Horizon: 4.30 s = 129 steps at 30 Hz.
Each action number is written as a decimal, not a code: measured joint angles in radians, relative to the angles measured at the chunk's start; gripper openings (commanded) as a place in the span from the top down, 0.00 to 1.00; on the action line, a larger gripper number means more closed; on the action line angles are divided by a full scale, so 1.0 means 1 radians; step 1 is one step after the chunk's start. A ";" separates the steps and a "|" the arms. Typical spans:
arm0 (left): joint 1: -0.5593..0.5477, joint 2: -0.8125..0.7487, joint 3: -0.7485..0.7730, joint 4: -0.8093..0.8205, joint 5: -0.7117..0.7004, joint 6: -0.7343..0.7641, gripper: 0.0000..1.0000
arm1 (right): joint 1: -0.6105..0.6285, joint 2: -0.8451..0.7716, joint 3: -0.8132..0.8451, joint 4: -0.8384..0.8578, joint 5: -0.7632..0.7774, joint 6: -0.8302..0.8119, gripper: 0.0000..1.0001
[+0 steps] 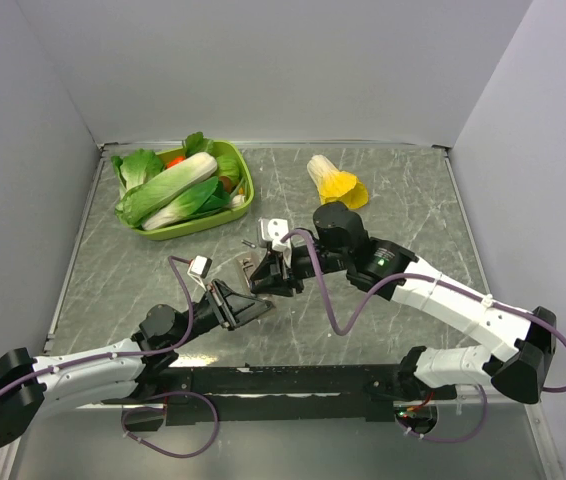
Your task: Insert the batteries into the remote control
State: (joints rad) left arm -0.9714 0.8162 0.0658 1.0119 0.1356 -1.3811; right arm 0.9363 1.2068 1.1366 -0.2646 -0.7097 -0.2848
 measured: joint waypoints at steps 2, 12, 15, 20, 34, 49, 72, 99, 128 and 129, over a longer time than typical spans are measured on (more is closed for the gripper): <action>0.000 0.000 0.000 0.000 0.000 0.000 0.99 | 0.000 0.010 0.000 -0.005 -0.006 0.000 0.63; 0.000 -0.006 0.000 -0.007 0.000 0.003 0.99 | 0.000 0.045 0.000 -0.024 -0.017 -0.004 0.65; 0.000 -0.010 0.000 -0.012 0.000 0.005 0.99 | 0.000 0.049 0.000 -0.024 -0.016 -0.011 0.67; 0.000 -0.010 0.000 -0.044 -0.001 0.005 0.99 | 0.000 0.075 0.000 -0.023 -0.013 -0.022 0.68; 0.000 -0.023 0.000 -0.070 -0.001 0.003 0.99 | -0.001 0.114 0.023 -0.016 -0.014 -0.049 0.61; 0.000 -0.023 0.000 -0.027 -0.001 0.003 0.99 | -0.001 -0.038 0.016 -0.016 0.057 0.070 0.56; 0.000 0.032 0.002 -0.047 -0.031 0.034 0.99 | 0.158 0.107 0.262 -0.306 0.615 0.554 0.65; -0.001 -0.059 0.002 -0.145 -0.107 0.087 0.99 | 0.222 0.277 0.401 -0.521 0.806 0.741 0.70; -0.003 -0.074 0.002 -0.160 -0.107 0.084 0.99 | 0.224 0.316 0.463 -0.605 0.789 0.721 0.80; -0.003 -0.074 0.002 -0.158 -0.107 0.084 0.99 | 0.224 0.316 0.467 -0.612 0.789 0.720 0.79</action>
State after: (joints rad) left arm -0.9741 0.7422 0.0677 0.8536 0.0288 -1.2976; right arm 1.1606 1.5230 1.6039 -0.8768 0.0795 0.4351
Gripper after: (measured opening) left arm 0.289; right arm 0.198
